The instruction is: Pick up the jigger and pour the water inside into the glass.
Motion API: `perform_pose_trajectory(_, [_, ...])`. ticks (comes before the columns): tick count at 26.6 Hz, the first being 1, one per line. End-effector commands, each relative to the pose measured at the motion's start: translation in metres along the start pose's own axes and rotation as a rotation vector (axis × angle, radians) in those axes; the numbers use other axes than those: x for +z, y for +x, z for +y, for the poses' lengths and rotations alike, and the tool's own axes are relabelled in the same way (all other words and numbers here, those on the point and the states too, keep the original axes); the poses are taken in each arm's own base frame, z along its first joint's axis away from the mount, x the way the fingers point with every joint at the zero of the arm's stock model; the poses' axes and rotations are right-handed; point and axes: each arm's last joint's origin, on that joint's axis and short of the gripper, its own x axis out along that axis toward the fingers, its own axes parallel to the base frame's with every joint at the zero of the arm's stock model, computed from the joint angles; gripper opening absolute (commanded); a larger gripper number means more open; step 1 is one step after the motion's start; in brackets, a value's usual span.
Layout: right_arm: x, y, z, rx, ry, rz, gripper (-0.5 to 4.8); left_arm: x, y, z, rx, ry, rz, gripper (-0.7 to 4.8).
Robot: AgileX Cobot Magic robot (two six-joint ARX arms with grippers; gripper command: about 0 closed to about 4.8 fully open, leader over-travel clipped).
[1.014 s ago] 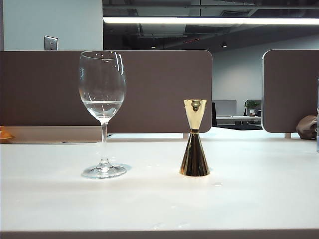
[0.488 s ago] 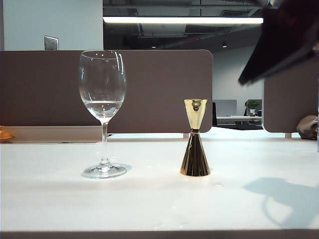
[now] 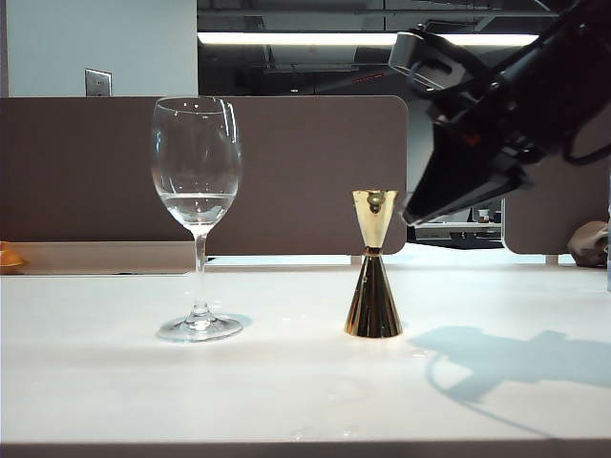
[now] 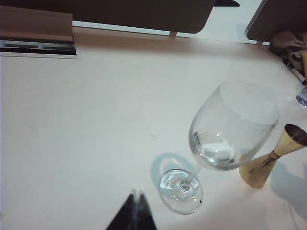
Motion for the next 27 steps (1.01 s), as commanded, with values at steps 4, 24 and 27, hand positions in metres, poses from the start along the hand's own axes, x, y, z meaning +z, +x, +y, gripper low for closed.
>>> perform_pose_trajectory(4, [0.002,0.012,-0.003,0.001,0.010,-0.027,1.18,0.002,0.000,-0.005,-0.048,0.015,-0.008,-0.05])
perform_pose_trajectory(24, [0.000,0.043,-0.011,0.018,-0.003,-0.095,1.81,0.000,0.003,-0.014,-0.115,0.040,0.011,-0.05])
perform_pose_trajectory(27, [0.000,0.046,-0.012,0.014,-0.003,-0.108,1.81,0.000,0.003,-0.014,-0.115,0.040,0.012,-0.05])
